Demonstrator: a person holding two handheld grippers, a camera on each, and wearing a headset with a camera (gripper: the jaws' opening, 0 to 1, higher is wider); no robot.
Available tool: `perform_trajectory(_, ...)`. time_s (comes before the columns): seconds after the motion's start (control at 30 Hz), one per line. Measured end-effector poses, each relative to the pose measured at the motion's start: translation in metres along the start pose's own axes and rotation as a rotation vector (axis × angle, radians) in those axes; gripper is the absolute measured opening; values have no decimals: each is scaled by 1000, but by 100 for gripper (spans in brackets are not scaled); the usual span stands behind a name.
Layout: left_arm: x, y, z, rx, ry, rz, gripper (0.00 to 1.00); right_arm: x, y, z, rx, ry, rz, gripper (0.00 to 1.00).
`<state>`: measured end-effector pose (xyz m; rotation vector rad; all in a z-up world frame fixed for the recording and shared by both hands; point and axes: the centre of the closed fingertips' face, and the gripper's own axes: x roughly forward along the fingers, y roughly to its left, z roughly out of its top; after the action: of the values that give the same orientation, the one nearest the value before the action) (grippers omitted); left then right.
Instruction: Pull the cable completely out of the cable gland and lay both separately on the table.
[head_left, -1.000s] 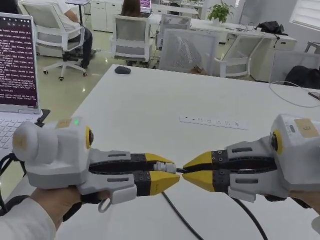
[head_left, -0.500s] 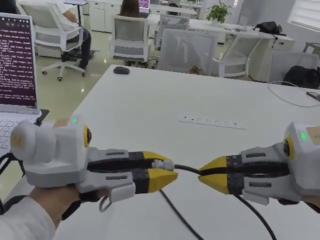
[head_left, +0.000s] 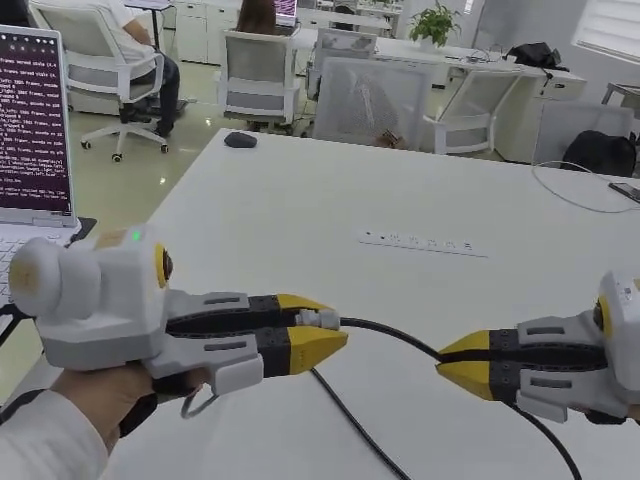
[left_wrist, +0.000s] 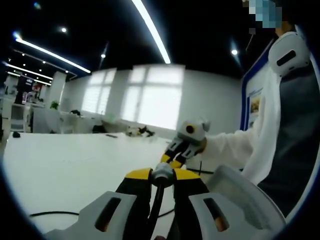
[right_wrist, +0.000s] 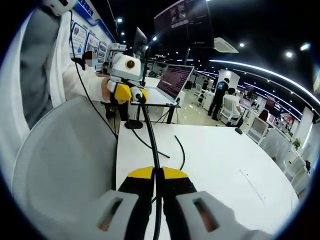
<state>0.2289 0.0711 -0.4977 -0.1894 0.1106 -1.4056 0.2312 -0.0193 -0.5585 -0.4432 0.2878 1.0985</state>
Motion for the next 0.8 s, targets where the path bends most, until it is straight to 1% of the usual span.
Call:
perform_trajectory(0.17,-1,1,1,-8,-7,6,16,-1,-2,-9,20,13,-13,4)
perform_trajectory(0.23,-1,2,0,-6,-1,8,16,-1,-2,-10,26,11,-15,5)
perform_trajectory(0.4,1,0,-4,8,19,5,16,-1,-2,-14,36,29,-16,5)
perform_trajectory(0.53,2,0,-6,20,36,6,16,-2,-1,-16,52,37,-19,5)
perform_trajectory(0.63,2,0,-8,22,41,8,16,-2,1,-17,76,52,-8,5)
perform_trajectory(0.7,2,0,-8,24,43,10,16,-2,2,-17,66,68,-3,5)
perform_trajectory(0.8,1,3,-9,23,50,21,16,-2,1,-15,60,83,-9,6)
